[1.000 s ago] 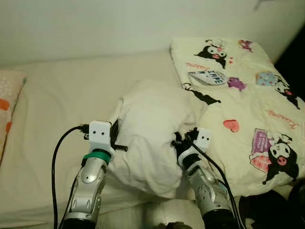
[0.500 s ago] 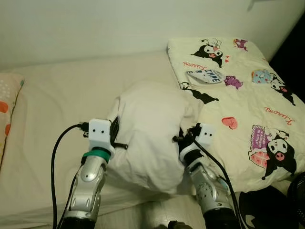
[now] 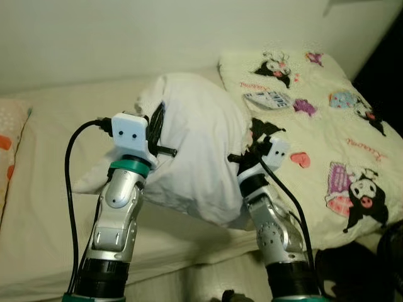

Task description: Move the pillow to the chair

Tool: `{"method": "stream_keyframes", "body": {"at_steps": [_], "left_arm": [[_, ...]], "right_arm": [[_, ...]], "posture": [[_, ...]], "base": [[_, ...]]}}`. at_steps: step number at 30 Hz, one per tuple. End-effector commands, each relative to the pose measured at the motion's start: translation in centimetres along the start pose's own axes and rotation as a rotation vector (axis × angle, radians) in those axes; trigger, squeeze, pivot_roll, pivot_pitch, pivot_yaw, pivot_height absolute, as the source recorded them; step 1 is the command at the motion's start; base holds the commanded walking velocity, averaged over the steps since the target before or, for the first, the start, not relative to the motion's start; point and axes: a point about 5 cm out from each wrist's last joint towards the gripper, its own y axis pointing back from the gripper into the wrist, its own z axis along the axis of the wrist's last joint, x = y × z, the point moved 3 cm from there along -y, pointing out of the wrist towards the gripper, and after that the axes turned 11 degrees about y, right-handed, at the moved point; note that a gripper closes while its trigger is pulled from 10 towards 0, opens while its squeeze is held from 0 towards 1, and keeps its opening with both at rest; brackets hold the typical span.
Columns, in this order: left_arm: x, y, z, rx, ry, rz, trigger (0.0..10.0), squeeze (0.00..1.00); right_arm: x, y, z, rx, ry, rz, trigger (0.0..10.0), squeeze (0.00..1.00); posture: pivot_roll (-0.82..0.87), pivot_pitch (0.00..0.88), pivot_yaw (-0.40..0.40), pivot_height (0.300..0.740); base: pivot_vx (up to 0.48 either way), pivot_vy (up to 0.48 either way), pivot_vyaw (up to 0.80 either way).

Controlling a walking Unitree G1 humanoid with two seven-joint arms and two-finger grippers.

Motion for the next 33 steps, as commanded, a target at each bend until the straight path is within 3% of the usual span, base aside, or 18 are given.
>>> {"method": "stream_keyframes", "body": {"at_steps": [1,19,33], "left_arm": [[-2.3,-0.5,0.5,-0.014,0.025,-0.094,10.0,0.00],[-4.0,-1.1,1.1,-0.030,0.065,-0.163,10.0,0.00],[-4.4,-1.4,0.7,-0.017,0.095,-0.173,10.0,0.00]], "right_arm": [[3.9,-1.4,2.3,-0.102,-0.047,0.121,10.0,0.00],[3.6,-1.4,4.5,-0.184,-0.076,0.095,10.0,0.00],[3.1,-1.0,5.1,-0.203,-0.065,0.072,10.0,0.00]], "posture": [[0.06,0.032,0.045,0.740],[0.04,0.025,0.071,0.740],[0.02,0.024,0.089,0.740]], "base": [[0.000,0.000,-0.80],[0.000,0.000,-0.80],[0.000,0.000,-0.80]]}}
